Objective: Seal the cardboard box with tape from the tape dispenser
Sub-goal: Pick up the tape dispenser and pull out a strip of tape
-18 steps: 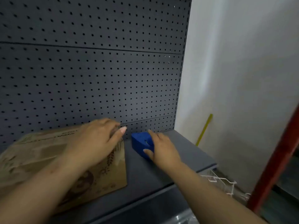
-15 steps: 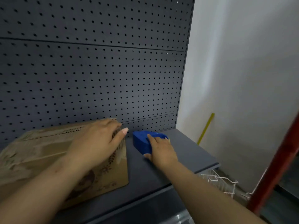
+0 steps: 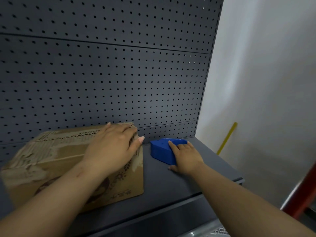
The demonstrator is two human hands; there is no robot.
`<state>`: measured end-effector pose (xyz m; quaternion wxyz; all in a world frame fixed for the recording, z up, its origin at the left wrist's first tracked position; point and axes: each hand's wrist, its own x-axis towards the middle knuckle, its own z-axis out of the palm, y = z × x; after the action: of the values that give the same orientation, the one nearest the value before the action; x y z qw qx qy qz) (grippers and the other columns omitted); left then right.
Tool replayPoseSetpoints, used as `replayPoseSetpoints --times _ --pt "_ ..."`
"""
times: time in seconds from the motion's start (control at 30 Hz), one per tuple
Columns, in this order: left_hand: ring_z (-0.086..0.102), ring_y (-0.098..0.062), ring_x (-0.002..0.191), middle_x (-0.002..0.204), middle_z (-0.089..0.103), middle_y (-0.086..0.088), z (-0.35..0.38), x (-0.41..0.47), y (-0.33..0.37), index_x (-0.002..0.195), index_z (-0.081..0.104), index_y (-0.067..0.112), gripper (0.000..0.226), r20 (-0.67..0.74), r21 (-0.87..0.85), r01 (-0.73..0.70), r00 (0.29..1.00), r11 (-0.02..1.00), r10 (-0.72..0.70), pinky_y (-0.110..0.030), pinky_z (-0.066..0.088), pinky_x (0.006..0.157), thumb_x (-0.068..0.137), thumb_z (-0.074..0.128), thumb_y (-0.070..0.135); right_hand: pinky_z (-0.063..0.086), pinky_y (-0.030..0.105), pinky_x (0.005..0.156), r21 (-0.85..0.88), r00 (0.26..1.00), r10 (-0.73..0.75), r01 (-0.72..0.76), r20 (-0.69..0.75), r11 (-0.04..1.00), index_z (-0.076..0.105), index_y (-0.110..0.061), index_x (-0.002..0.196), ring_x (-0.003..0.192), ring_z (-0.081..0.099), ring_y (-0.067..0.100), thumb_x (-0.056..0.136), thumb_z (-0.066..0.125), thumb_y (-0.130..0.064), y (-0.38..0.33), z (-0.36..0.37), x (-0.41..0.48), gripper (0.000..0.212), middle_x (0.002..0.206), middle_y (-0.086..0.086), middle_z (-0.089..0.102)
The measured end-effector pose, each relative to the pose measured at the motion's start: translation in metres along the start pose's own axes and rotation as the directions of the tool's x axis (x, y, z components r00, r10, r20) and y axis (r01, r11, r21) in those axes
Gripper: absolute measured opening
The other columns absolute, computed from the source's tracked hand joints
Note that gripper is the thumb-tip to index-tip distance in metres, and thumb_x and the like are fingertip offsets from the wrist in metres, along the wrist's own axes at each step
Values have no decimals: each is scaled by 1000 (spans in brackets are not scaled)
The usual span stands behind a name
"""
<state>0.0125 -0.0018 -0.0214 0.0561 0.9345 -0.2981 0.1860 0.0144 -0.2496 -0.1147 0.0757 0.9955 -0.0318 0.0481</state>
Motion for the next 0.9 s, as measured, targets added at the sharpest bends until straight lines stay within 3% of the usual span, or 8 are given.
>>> replayPoseSetpoints --times 0.17,0.33,0.47,0.67,0.9 --pt "34 -11 137 147 41 7 0 1 0 137 41 29 65 -11 -31 7 1000 999 -7 -35 11 117 89 10 59 38 42 100 19 996 31 -33 88 999 1 -21 148 110 54 31 75 67 -54 1 -1 13 104 122 13 57" --pt "34 -11 137 147 41 7 1 -1 1 138 40 29 65 -16 -25 19 1000 1000 -20 -35 9 117 88 9 58 36 43 103 61 988 40 -50 149 997 0 -20 148 114 53 30 77 71 -36 8 -1 20 102 128 12 55" --pt "37 -12 135 144 45 7 -1 -1 0 136 43 28 65 -27 -49 20 999 999 -21 -35 9 117 89 9 58 37 39 100 42 993 10 -15 116 999 -2 -18 147 114 51 29 75 72 -28 12 -1 20 103 127 12 53" --pt "39 -11 132 140 48 9 -4 -2 4 134 45 28 55 -40 -66 46 998 997 -49 -35 7 117 93 18 53 32 44 104 -16 1000 -11 12 14 1000 4 -20 146 119 42 34 71 73 -22 12 -1 14 101 129 18 42" --pt "41 -12 131 140 49 6 -14 -5 0 134 46 26 53 -54 -167 86 994 982 -96 -35 15 116 94 21 50 35 42 95 -12 987 3 -5 -162 1000 20 -18 140 110 42 34 70 68 -28 12 -27 -1 85 119 16 43"
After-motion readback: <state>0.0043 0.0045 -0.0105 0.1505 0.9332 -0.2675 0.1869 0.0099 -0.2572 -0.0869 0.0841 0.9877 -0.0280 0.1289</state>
